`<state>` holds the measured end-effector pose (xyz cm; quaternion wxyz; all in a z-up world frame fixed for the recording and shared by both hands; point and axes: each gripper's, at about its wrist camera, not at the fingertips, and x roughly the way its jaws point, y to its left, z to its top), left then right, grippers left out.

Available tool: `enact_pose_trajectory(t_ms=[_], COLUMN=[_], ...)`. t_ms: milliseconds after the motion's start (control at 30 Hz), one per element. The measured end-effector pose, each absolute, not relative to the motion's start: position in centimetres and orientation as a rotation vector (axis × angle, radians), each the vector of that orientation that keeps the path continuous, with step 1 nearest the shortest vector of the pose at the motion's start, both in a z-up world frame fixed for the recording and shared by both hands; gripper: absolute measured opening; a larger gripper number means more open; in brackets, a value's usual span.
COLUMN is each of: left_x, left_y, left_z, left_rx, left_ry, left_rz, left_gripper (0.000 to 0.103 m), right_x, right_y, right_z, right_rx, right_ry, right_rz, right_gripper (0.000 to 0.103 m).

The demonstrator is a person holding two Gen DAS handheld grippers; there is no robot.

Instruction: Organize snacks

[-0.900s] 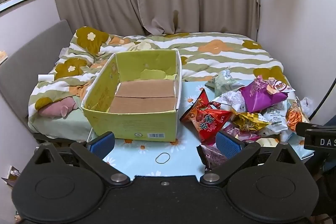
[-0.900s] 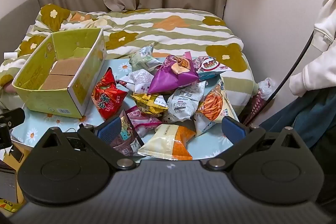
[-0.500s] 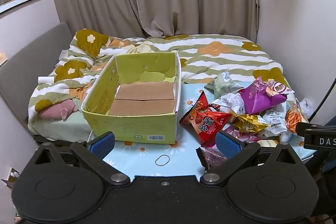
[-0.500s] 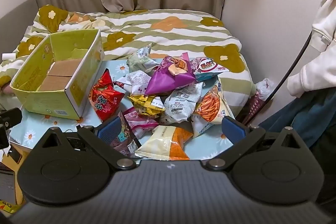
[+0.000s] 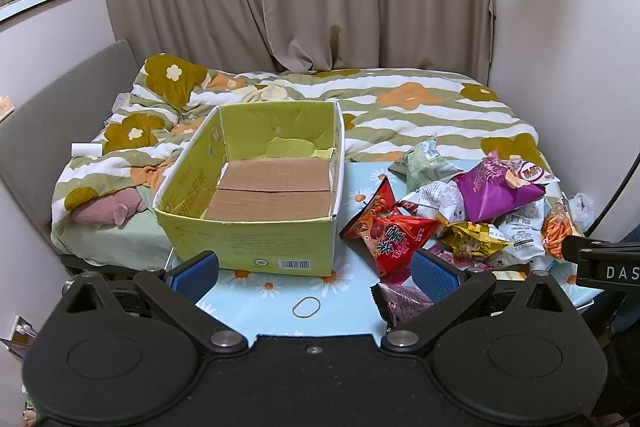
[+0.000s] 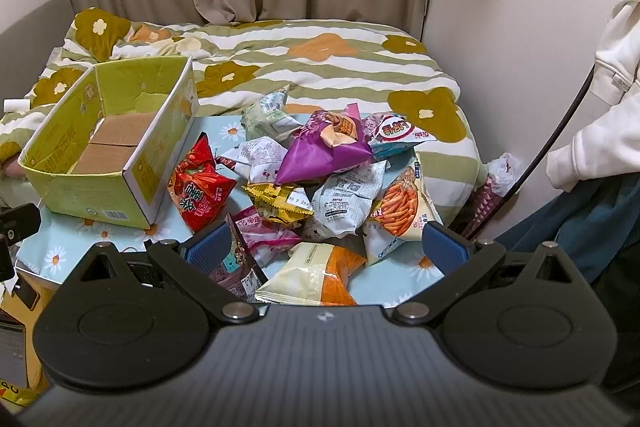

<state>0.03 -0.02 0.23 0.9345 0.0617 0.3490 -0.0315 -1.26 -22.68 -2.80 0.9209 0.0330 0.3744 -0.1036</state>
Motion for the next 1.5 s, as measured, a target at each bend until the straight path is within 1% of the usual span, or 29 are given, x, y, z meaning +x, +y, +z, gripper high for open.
enact_pose_trajectory(t_ms=[1500], left_x=[-0.17], left_y=[-0.63], left_z=[0.69], left_rx=[0.128], left_ry=[0.695], left_rz=[-0.082], left_gripper=[0.103], right_x=[-1.06], right_y=[-22.72], right_z=[-2.70], right_rx=[0.060], right_ry=[0.763], right_rz=[-0.216], right_gripper=[0.103])
